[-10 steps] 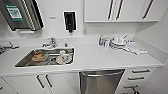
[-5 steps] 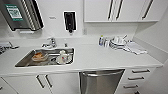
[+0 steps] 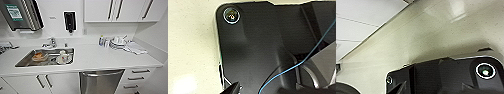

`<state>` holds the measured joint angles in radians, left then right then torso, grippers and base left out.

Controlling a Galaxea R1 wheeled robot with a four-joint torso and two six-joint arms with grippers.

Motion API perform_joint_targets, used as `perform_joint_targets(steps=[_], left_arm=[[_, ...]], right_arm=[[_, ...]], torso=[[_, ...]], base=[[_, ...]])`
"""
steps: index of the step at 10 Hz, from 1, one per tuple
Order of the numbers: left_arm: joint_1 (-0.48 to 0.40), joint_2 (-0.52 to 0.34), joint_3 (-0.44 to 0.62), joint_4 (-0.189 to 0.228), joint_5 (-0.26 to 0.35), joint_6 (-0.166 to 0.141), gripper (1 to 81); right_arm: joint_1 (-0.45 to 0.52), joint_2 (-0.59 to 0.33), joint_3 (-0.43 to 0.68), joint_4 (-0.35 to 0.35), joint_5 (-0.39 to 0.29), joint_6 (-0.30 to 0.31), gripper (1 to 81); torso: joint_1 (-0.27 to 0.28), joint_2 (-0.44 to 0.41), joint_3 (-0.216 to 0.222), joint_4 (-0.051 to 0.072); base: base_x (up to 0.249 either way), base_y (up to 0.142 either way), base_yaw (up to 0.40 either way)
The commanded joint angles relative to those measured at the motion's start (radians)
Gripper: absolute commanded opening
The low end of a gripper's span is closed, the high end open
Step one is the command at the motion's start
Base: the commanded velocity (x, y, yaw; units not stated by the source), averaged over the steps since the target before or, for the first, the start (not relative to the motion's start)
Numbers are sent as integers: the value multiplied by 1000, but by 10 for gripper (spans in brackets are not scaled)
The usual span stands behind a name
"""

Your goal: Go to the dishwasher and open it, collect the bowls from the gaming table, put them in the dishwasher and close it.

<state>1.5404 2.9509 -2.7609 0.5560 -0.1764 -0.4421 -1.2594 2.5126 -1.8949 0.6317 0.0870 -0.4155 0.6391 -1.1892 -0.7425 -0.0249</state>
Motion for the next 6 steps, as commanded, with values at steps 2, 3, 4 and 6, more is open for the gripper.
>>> perform_joint_targets(steps=[2,3,4,6], left_arm=[[-26,-5,-16,-5,48,6,811],[-29,-4,-17,-5,49,6,811],[-29,-4,-17,-5,49,6,811],[-33,-2,-17,-2,52,11,811]], right_arm=[[-39,63,-198,-92,-27,-25,811],[-56,85,-242,-93,-23,-25,811],[-73,103,-279,-98,-23,-25,811],[-102,136,-340,-127,-23,-25,811]], torso=[[0,0,0,0],[0,0,0,0],[0,0,0,0],[0,0,1,0]], base=[[0,0,0],[0,0,0],[0,0,0],[0,0,0]])
